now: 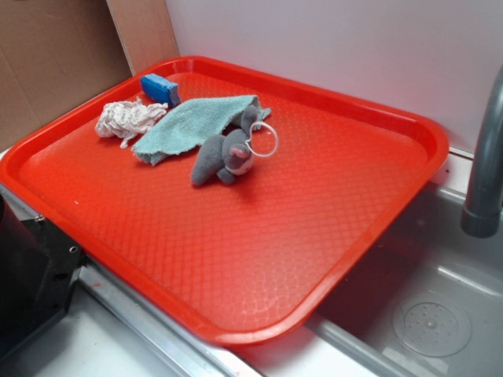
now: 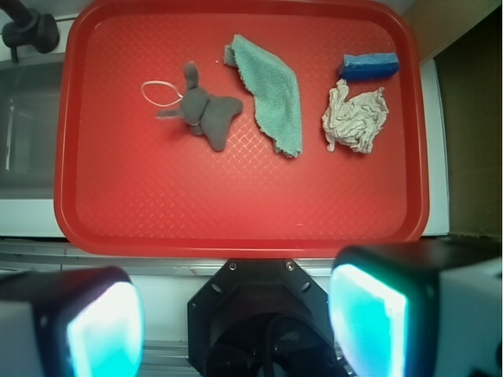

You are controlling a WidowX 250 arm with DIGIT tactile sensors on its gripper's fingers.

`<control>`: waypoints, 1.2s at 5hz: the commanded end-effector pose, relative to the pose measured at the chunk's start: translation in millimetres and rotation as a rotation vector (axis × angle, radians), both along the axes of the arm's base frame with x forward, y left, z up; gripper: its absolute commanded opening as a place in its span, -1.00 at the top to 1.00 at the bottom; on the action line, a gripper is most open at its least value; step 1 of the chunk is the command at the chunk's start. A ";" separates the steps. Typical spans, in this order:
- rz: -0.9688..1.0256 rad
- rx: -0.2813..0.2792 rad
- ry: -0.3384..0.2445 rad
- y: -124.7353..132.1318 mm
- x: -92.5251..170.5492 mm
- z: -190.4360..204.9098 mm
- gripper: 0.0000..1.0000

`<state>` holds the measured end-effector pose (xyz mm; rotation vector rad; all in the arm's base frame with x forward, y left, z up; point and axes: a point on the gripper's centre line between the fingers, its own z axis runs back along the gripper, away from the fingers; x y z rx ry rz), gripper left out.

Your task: Grab the white paper.

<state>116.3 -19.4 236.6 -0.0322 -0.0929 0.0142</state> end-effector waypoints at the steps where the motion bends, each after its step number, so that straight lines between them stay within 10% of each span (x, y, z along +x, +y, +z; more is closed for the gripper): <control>1: 0.000 0.000 0.000 0.0 0.0 0.0 -1.00; 4: 0.448 -0.031 -0.021 56.4 31.9 -31.2 -1.00; 6: 0.779 -0.011 -0.148 95.3 44.3 -80.5 -1.00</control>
